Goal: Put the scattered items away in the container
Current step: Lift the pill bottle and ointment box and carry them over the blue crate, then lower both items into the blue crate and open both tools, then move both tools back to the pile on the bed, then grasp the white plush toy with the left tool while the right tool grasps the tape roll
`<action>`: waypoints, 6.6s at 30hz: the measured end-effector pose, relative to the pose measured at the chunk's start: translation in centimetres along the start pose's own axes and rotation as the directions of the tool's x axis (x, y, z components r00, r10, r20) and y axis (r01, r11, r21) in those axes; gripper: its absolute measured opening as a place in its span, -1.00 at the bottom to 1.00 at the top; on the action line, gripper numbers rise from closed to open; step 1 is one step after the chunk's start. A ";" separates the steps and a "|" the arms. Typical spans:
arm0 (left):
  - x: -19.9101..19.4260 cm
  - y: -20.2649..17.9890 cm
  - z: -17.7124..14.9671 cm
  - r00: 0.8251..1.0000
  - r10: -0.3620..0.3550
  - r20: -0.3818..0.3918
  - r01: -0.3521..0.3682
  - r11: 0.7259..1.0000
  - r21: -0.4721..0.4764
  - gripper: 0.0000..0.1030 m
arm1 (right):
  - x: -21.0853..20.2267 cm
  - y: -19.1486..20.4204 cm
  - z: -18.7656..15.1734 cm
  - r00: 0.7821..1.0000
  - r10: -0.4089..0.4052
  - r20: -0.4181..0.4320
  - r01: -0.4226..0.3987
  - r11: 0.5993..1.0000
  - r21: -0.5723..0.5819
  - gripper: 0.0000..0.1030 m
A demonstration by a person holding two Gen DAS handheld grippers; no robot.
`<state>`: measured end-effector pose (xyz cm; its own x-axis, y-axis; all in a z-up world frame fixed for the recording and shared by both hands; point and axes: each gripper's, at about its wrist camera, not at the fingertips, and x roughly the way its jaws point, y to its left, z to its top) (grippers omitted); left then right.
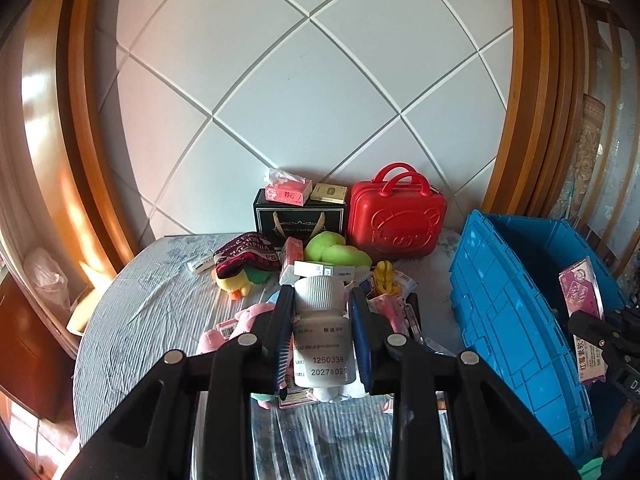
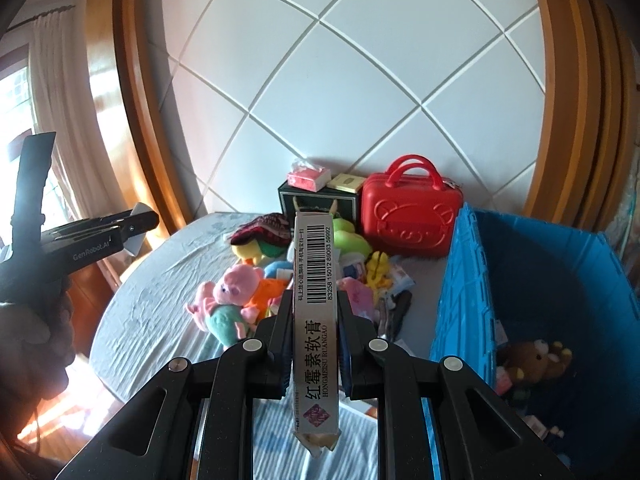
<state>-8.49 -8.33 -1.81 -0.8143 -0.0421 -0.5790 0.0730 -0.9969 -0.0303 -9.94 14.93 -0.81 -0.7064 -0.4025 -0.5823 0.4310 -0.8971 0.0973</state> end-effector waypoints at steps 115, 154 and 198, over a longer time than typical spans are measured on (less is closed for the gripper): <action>4.2 -22.1 1.2 0.970 -0.218 -0.103 0.227 0.970 0.083 1.00 | -9.2 -20.3 -3.4 0.975 -0.211 0.072 0.194 0.962 0.193 0.98; 21.0 -4.0 -16.7 0.932 -0.164 -0.322 0.265 0.917 0.298 1.00 | 15.7 -2.6 -12.8 0.939 -0.102 -0.327 0.133 0.988 0.073 0.99; 26.9 1.7 -21.5 0.922 -0.242 -0.301 0.315 0.922 0.224 -0.04 | 32.5 0.1 -18.5 0.921 -0.146 -0.362 0.127 0.989 -0.075 0.77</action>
<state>-17.86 -9.68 -34.93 -0.5956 0.2226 -0.7718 -0.3180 -0.9477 -0.0279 -22.45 5.10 -34.62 -0.5099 -0.1740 -0.8425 0.3791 -0.9246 -0.0385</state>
